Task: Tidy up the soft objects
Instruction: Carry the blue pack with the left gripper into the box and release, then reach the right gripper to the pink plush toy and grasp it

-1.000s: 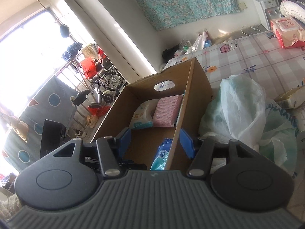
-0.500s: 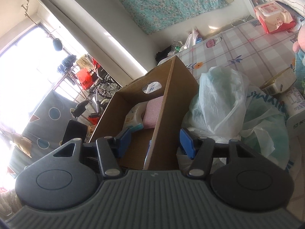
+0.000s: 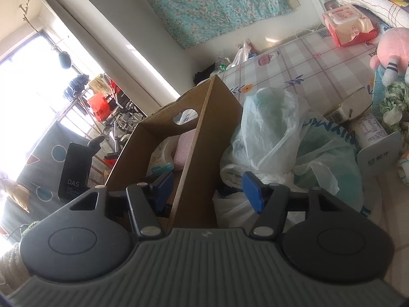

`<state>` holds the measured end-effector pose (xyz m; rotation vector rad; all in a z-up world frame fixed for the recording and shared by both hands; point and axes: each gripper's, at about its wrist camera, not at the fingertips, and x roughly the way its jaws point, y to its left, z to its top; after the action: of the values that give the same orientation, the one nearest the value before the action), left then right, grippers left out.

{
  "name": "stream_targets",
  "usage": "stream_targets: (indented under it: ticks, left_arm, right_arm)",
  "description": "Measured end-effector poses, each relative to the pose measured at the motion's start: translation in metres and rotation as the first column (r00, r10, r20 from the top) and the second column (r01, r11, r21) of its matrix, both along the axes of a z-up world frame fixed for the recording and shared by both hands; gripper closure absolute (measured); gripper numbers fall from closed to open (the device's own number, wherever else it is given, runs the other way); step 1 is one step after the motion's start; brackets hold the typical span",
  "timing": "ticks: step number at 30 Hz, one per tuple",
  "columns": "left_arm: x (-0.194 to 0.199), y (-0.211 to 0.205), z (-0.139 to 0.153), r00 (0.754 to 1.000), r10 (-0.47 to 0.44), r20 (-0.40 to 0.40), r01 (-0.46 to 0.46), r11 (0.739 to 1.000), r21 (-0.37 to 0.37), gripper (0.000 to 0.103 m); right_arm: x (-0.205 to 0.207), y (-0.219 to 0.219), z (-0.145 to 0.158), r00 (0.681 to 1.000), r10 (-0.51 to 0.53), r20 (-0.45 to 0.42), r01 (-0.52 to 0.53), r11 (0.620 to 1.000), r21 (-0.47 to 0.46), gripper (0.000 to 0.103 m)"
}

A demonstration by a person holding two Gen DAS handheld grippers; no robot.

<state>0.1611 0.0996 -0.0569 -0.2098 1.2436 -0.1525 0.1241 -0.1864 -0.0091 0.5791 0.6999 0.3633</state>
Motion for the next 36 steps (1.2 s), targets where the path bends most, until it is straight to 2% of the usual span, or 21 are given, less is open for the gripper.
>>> stream_targets:
  ticks: [3, 6, 12, 16, 21, 25, 27, 30, 36]
  left_arm:
    - [-0.014, 0.005, 0.023, 0.997, 0.022, 0.077, -0.024, 1.000, 0.018, 0.029]
    - [-0.030, 0.009, 0.054, 0.983, 0.038, 0.180, -0.047, 0.998, 0.049, 0.025]
    - [-0.048, -0.001, 0.113, 0.924, 0.020, 0.381, -0.061, 0.993, 0.098, 0.020]
    - [-0.035, -0.026, 0.137, 0.896, -0.027, 0.443, -0.007, 0.997, 0.075, 0.017]
    - [-0.002, -0.078, 0.147, 0.889, -0.111, 0.443, 0.096, 0.994, 0.057, 0.017]
    - [0.038, -0.126, 0.143, 0.897, -0.187, 0.400, 0.175, 0.982, 0.066, 0.017]
    - [0.059, -0.151, 0.134, 0.911, -0.202, 0.359, 0.190, 0.979, 0.069, 0.017]
    - [0.077, -0.176, 0.120, 0.919, -0.226, 0.324, 0.217, 0.974, 0.065, 0.017]
    - [0.087, -0.196, 0.089, 0.940, -0.243, 0.238, 0.240, 0.970, 0.044, 0.017]
  right_arm:
    - [-0.006, -0.007, 0.007, 1.000, -0.022, 0.015, 0.022, 0.999, -0.024, 0.040]
    - [-0.013, -0.017, 0.016, 0.998, -0.050, 0.033, 0.052, 0.997, -0.058, 0.039]
    - [-0.016, -0.055, 0.037, 0.988, -0.129, 0.084, 0.140, 0.980, -0.143, 0.033]
    - [0.000, -0.098, 0.045, 0.975, -0.204, 0.085, 0.217, 0.957, -0.190, 0.025]
    - [0.037, -0.164, 0.044, 0.948, -0.316, 0.039, 0.317, 0.925, -0.211, 0.024]
    - [0.077, -0.212, 0.031, 0.925, -0.378, -0.025, 0.366, 0.908, -0.202, 0.023]
    - [0.100, -0.228, 0.022, 0.917, -0.394, -0.058, 0.372, 0.900, -0.228, 0.021]
    - [0.129, -0.244, 0.004, 0.908, -0.404, -0.114, 0.366, 0.895, -0.254, 0.020]
    - [0.174, -0.262, -0.034, 0.897, -0.397, -0.192, 0.332, 0.894, -0.300, 0.020]
